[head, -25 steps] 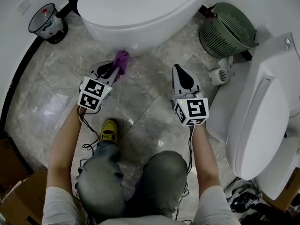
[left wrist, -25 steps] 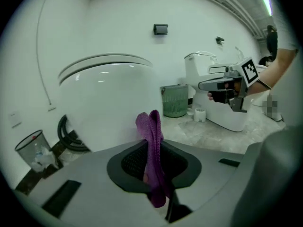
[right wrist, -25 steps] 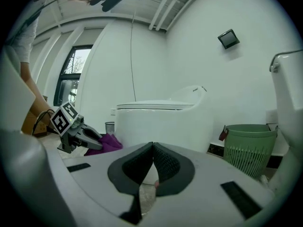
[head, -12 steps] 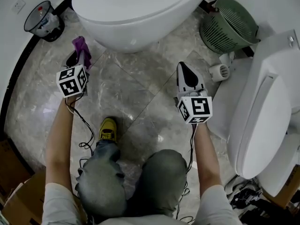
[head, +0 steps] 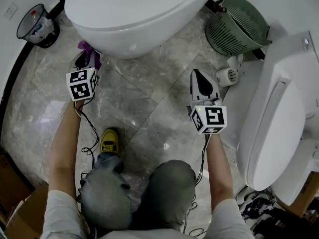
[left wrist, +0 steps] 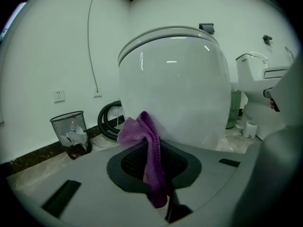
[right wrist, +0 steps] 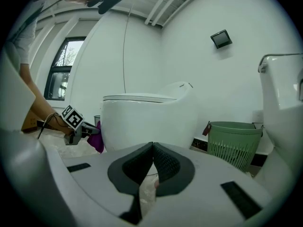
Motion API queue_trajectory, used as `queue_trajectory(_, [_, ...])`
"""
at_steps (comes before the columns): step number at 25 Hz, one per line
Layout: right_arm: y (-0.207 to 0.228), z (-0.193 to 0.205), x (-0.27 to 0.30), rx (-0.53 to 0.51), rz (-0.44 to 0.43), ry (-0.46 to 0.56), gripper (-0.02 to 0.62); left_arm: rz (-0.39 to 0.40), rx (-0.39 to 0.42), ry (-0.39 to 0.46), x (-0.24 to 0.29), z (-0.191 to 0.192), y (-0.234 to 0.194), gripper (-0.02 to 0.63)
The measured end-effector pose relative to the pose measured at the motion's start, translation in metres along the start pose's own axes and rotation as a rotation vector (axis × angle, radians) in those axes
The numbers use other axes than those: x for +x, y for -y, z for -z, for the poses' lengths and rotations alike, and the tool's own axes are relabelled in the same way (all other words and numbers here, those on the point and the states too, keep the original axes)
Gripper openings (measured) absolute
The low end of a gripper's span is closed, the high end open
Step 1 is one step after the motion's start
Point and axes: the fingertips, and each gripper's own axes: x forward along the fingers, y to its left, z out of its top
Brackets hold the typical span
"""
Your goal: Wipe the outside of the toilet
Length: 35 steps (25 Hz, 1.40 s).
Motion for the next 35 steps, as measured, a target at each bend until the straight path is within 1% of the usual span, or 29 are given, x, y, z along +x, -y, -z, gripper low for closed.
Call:
queue_trajectory(3, [-0.002, 0.001, 0.001, -0.003, -0.008, -0.001, 0.008, -0.002, -0.029, 0.013, -0.002, -0.002, 0.007, 0.069])
queue_trajectory(9, [-0.014, -0.002, 0.001, 0.001, -0.032, 0.013, 0.008, 0.018, -0.011, 0.014, -0.011, -0.001, 0.024, 0.069])
queue_trajectory(11, [-0.015, -0.001, -0.001, 0.013, -0.033, 0.016, 0.008, 0.017, 0.004, 0.015, -0.014, 0.000, 0.032, 0.069])
queue_trajectory(15, [-0.014, 0.004, -0.011, 0.029, -0.028, 0.013, 0.008, 0.033, 0.065, 0.014, -0.019, 0.005, 0.054, 0.069])
queue_trajectory(16, [-0.014, 0.005, -0.014, 0.031, -0.028, 0.012, 0.008, 0.041, 0.061, 0.012, -0.020, 0.006, 0.060, 0.069])
queue_trajectory(20, [-0.008, 0.009, -0.026, 0.027, -0.022, 0.009, 0.008, 0.048, -0.006, 0.003, -0.021, 0.008, 0.079, 0.069])
queue_trajectory(21, [-0.005, 0.011, -0.029, 0.027, -0.018, 0.006, 0.008, 0.051, -0.007, 0.000, -0.022, 0.009, 0.085, 0.069])
queue_trajectory(24, [0.003, 0.015, -0.038, 0.032, -0.002, -0.001, 0.008, 0.086, 0.033, -0.006, -0.023, 0.009, 0.109, 0.069])
queue_trajectory(28, [0.011, 0.017, -0.045, 0.036, 0.013, 0.000, 0.008, 0.155, 0.052, 0.002, -0.022, 0.004, 0.141, 0.069])
queue_trajectory(31, [0.014, 0.020, -0.050, 0.040, 0.022, -0.002, 0.008, 0.198, 0.088, 0.011, -0.020, 0.002, 0.161, 0.069])
queue_trajectory(33, [0.015, 0.021, -0.052, 0.041, 0.027, -0.004, 0.008, 0.205, 0.112, 0.020, -0.017, 0.000, 0.170, 0.069])
queue_trajectory(35, [0.017, 0.023, -0.055, 0.040, 0.031, -0.008, 0.008, 0.203, 0.115, 0.023, -0.014, -0.001, 0.175, 0.069])
